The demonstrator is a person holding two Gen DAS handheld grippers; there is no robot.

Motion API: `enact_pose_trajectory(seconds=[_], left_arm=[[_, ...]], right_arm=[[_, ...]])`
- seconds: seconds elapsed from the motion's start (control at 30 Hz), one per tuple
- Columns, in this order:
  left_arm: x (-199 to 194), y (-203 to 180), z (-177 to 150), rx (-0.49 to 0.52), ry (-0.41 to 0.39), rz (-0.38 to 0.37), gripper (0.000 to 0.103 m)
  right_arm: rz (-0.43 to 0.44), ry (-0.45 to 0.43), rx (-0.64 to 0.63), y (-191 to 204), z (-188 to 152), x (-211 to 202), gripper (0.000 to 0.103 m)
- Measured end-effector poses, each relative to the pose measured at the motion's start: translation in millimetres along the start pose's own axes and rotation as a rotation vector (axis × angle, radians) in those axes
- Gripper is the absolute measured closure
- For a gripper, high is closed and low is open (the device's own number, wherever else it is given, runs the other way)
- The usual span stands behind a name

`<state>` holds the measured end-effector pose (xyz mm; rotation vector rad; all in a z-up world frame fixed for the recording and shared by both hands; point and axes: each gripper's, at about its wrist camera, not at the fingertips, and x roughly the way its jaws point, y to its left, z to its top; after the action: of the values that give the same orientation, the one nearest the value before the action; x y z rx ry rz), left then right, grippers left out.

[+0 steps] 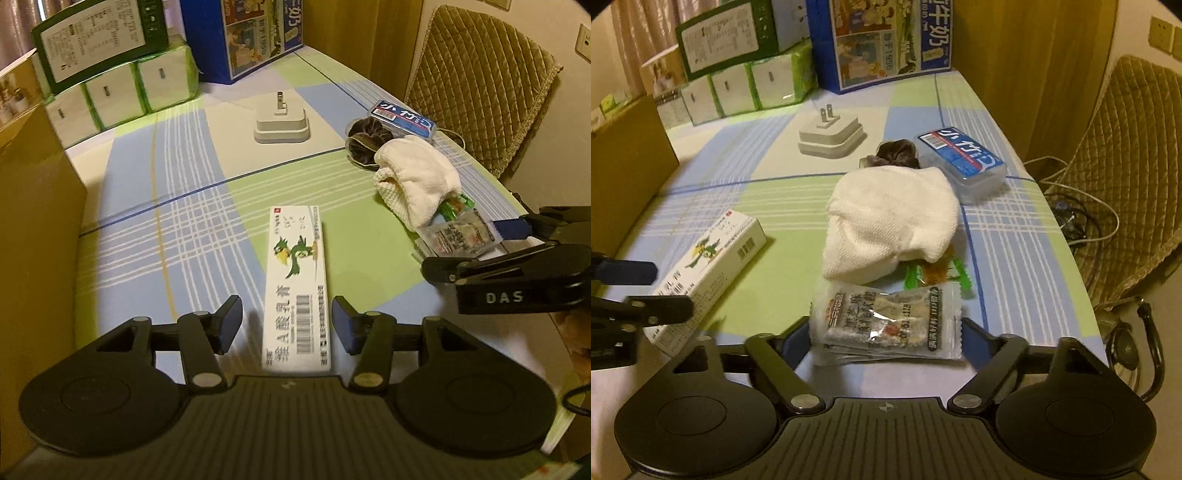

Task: Organize objects
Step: 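Grasp the white bird-print ointment box with the left tool while the right tool grasps the snack packet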

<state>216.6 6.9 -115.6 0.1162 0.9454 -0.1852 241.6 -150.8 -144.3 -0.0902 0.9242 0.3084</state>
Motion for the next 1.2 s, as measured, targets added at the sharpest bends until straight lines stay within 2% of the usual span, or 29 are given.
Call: enact_pose_trajectory(seconds=[0.3,0.4,0.43,0.57,0.9,1.2], left_arm=[[25.3,-8.2,11.1,0.058,0.055,0.001,0.057],[28.5,-9.1,13.7,0.071,0.06,0.0,0.064],[28.8,-9.7,14.6,0.076,0.061,0.003,0.069],[28.5,-9.7,15.5,0.083,0.068,0.005,0.07],[5.0,-12.4,3.5,0.068,0.061,-0.003,0.07],[-34.0,-16.6,-0.1,0.043,0.031,-0.008,0.07]], right_arm=[[-0.021,-0.011,0.026,-9.4,-2.5,-12.5,0.028],[-0.018,-0.017,0.04,-11.9,-3.1,-16.2,0.028],[-0.016,-0.016,0.046,-12.4,-3.4,-17.0,0.028],[-0.008,-0.015,0.061,-13.9,-4.7,-20.5,0.028],[0.004,-0.033,0.08,-9.4,-6.3,-37.8,0.028],[0.014,-0.064,0.081,-0.6,-4.4,-69.6,0.028]])
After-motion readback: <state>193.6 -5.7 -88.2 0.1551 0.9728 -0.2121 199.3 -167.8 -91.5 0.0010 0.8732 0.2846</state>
